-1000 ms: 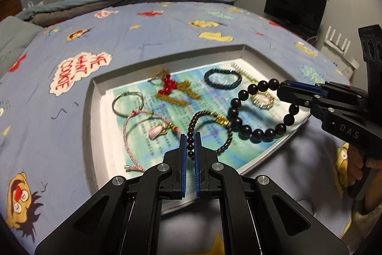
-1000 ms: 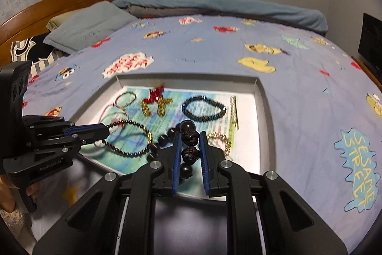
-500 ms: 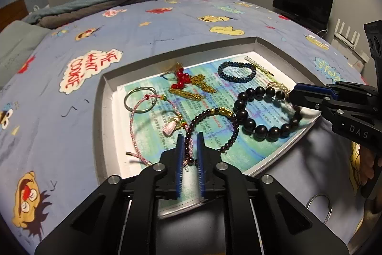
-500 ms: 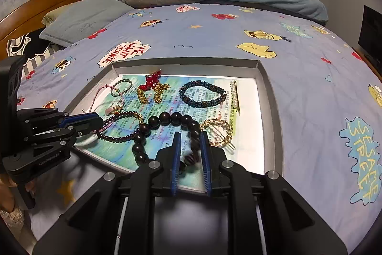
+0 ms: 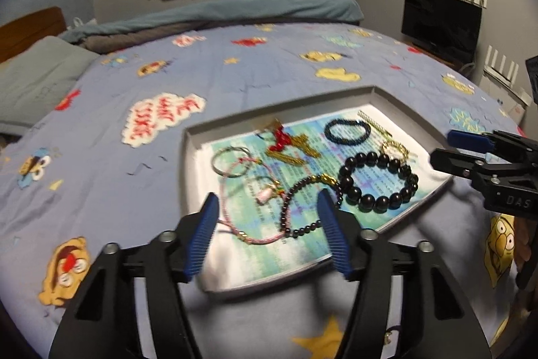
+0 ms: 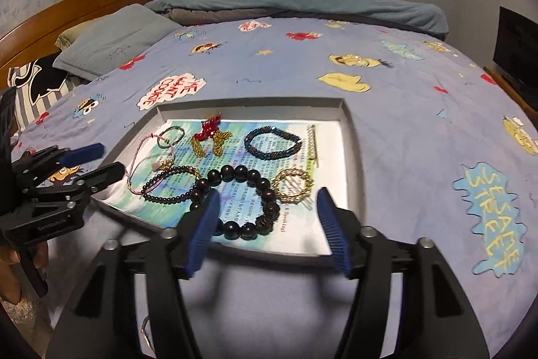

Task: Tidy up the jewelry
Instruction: 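Move both open tools back to the hair tie and silver bangle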

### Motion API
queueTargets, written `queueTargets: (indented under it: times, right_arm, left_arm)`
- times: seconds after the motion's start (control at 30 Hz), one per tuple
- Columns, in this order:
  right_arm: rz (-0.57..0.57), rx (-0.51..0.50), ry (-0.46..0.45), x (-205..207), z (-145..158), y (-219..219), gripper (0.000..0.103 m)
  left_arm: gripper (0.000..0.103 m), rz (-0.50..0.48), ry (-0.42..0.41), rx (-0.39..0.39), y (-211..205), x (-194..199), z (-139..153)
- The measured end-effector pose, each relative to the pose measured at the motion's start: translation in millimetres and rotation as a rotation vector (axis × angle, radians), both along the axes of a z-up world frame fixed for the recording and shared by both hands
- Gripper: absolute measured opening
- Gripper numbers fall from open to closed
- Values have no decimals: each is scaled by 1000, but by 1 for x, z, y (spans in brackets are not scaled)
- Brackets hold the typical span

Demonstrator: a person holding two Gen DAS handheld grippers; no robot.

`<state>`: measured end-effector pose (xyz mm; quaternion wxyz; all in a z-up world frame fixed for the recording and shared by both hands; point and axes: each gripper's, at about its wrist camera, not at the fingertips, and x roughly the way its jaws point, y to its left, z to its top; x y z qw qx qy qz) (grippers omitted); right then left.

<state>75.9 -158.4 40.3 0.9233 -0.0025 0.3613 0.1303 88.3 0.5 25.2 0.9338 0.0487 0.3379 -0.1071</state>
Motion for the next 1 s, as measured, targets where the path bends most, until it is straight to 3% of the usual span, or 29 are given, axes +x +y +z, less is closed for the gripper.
queueTargets:
  times: [0.1,0.2,0.27,0.57,1.0]
  right_arm:
    - [-16,-3,-18,-12,10,-6,79]
    - [-30,-23,-41,-26,20,-12,94]
    - [-33,-35,-62,-38,27,-15,98]
    - [-8,-52,-93,-83,36,-18,98]
    - [61,-10,-7,-109,-14,2,98]
  left_arm:
    - [81,42,-30,16,6,-12,10]
    - [83,65,-38,28,12,-25,18]
    - [85,76,-42,39,15,-33,22]
    - [88,70,-61,64,23,-83,31]
    - [88,25,-4,36,9,-126,-8]
